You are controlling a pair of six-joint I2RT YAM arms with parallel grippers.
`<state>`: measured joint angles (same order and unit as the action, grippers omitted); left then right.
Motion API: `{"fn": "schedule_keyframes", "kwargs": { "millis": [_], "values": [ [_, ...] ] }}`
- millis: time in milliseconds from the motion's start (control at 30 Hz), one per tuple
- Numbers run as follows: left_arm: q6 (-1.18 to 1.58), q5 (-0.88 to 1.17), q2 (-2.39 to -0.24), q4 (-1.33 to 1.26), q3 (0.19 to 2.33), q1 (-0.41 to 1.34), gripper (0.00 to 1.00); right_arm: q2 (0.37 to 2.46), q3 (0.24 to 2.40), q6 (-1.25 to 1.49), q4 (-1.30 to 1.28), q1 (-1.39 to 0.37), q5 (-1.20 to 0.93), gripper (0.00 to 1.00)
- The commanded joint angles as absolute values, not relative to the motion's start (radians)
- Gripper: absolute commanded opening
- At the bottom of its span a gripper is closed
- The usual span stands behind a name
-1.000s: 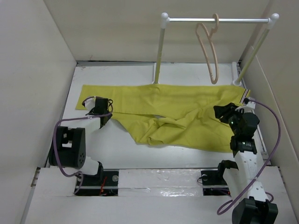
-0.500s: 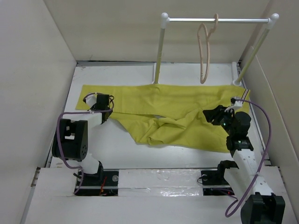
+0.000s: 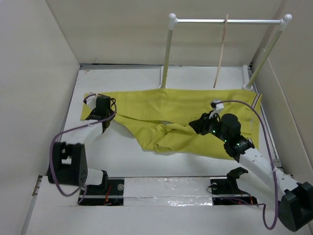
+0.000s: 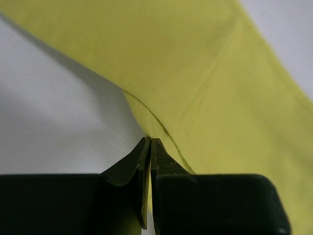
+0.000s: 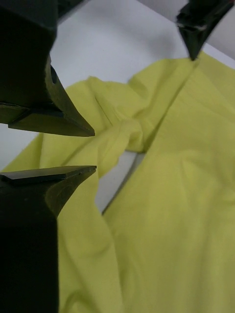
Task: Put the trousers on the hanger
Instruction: Flatten out the trousers at the center of the board.
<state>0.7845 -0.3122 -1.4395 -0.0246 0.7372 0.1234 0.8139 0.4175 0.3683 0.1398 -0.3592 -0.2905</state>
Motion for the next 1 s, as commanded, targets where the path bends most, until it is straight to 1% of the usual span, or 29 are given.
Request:
{"fn": "schedule_keyframes", "kwargs": {
  "millis": [0, 33, 100, 133, 200, 233, 267, 333, 367, 433, 467, 567, 600, 633, 667, 733, 767, 800, 833, 867, 900, 933, 967],
  "values": [
    [0.747, -0.269, -1.241, 0.056, 0.706, 0.129, 0.0, 0.879, 0.564, 0.316, 0.181, -0.539, -0.198, 0.36],
    [0.739, -0.261, -1.165, 0.076, 0.698, 0.129, 0.0, 0.903, 0.59, 0.304, 0.175, -0.579, -0.187, 0.35],
    [0.713, -0.256, -1.091, 0.142, 0.683, 0.129, 0.0, 0.96, 0.647, 0.27, 0.166, -0.653, -0.158, 0.35],
    [0.703, -0.256, -1.022, 0.165, 0.681, 0.129, 0.0, 1.026, 0.7, 0.262, 0.163, -0.719, -0.147, 0.35],
    [0.683, -0.261, -0.962, 0.207, 0.666, 0.129, 0.0, 1.098, 0.753, 0.242, 0.175, -0.77, -0.138, 0.35],
    [0.681, -0.255, -0.913, 0.219, 0.658, 0.129, 0.0, 1.179, 0.784, 0.232, 0.176, -0.811, -0.141, 0.35],
    [0.684, -0.242, -0.896, 0.228, 0.649, 0.129, 0.0, 1.222, 0.851, 0.216, 0.173, -0.83, -0.141, 0.34],
    [0.698, -0.19, -0.849, 0.245, 0.621, 0.129, 0.0, 1.297, 0.917, 0.198, 0.155, -0.863, -0.147, 0.29],
    [0.71, -0.174, -0.836, 0.245, 0.611, 0.129, 0.0, 1.354, 0.969, 0.186, 0.149, -0.888, -0.156, 0.23],
    [0.721, -0.141, -0.783, 0.258, 0.594, 0.129, 0.0, 1.38, 0.991, 0.183, 0.153, -0.905, -0.164, 0.18],
    [0.722, -0.138, -0.763, 0.264, 0.595, 0.129, 0.0, 1.375, 0.988, 0.184, 0.163, -0.916, -0.146, 0.17],
    [0.724, -0.192, -0.669, 0.316, 0.65, 0.129, 0.0, 1.338, 0.948, 0.199, 0.19, -0.916, -0.121, 0.18],
    [0.718, -0.243, -0.643, 0.339, 0.704, 0.129, 0.0, 1.297, 0.927, 0.199, 0.187, -0.916, -0.1, 0.19],
    [0.716, -0.27, -0.605, 0.345, 0.731, 0.129, 0.0, 1.269, 0.916, 0.196, 0.17, -0.905, -0.088, 0.2],
    [0.712, -0.297, -0.591, 0.347, 0.762, 0.129, 0.0, 1.238, 0.902, 0.192, 0.16, -0.905, -0.048, 0.24],
    [0.7, -0.35, -0.572, 0.342, 0.854, 0.129, 0.0, 1.131, 0.856, 0.187, 0.103, -0.905, 0.026, 0.28],
    [0.695, -0.365, -0.572, 0.341, 0.888, 0.129, 0.0, 1.093, 0.839, 0.192, 0.072, -0.896, 0.073, 0.33],
    [0.684, -0.394, -0.575, 0.341, 0.949, 0.129, 0.0, 1.051, 0.819, 0.198, 0.042, -0.887, 0.168, 0.38],
    [0.666, -0.406, -0.578, 0.344, 0.977, 0.129, 0.0, 0.97, 0.774, 0.21, -0.027, -0.853, 0.22, 0.43],
    [0.652, -0.42, -0.578, 0.341, 1.001, 0.129, 0.0, 0.93, 0.747, 0.241, -0.061, -0.824, 0.263, 0.52],
    [0.64, -0.445, -0.575, 0.338, 1.041, 0.129, 0.0, 0.887, 0.718, 0.254, -0.086, -0.789, 0.32, 0.56],
    [0.617, -0.457, -0.568, 0.334, 1.054, 0.129, 0.0, 0.846, 0.688, 0.268, -0.119, -0.705, 0.337, 0.6],
    [0.608, -0.468, -0.56, 0.331, 1.066, 0.129, 0.0, 0.766, 0.626, 0.287, -0.129, -0.657, 0.347, 0.7]
  ]
}}
